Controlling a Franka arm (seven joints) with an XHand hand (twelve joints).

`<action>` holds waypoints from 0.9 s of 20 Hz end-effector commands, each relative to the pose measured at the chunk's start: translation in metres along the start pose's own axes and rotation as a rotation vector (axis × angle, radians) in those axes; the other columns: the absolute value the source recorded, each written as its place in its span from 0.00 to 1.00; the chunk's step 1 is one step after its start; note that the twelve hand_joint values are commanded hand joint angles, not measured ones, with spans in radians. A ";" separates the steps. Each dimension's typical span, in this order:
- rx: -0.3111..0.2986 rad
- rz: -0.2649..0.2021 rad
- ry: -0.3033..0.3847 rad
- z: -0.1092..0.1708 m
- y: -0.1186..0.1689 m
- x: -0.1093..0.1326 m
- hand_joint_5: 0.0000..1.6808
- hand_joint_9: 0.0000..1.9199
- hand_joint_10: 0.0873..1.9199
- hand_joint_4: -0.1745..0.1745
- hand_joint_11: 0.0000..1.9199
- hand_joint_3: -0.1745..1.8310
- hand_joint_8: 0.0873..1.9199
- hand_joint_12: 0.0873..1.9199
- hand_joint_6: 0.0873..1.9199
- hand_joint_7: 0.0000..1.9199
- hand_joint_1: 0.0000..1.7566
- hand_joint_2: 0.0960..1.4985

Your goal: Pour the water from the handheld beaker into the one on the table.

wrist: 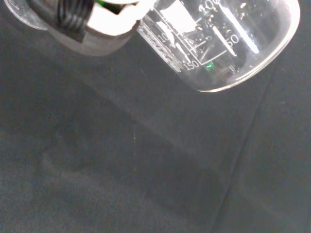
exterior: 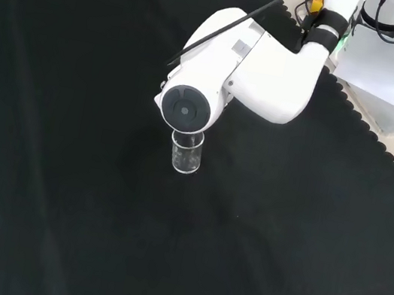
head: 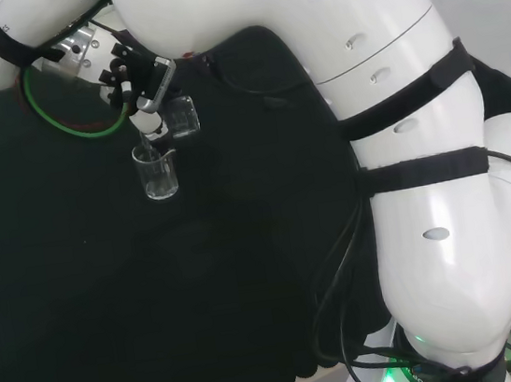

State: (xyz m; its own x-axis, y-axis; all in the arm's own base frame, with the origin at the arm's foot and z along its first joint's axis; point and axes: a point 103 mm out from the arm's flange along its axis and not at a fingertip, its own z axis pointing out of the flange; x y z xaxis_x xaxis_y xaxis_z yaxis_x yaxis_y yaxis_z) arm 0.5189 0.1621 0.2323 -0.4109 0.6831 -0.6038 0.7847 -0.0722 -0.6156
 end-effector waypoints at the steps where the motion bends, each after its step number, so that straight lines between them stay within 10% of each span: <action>1: 0.007 0.004 -0.010 -0.001 -0.001 0.002 0.62 0.64 0.50 0.26 0.56 0.00 0.36 0.40 0.42 0.65 0.73 0.73; 18: 0.021 0.011 -0.022 -0.003 -0.003 -0.001 0.62 0.64 0.50 0.26 0.57 0.00 0.36 0.40 0.43 0.65 0.73 0.73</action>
State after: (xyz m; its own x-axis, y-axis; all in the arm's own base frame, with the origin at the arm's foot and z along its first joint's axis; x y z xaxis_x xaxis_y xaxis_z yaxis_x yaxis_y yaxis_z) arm 0.5191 0.1628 0.2366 -0.4112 0.6695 -0.6186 0.7806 -0.0917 -0.6182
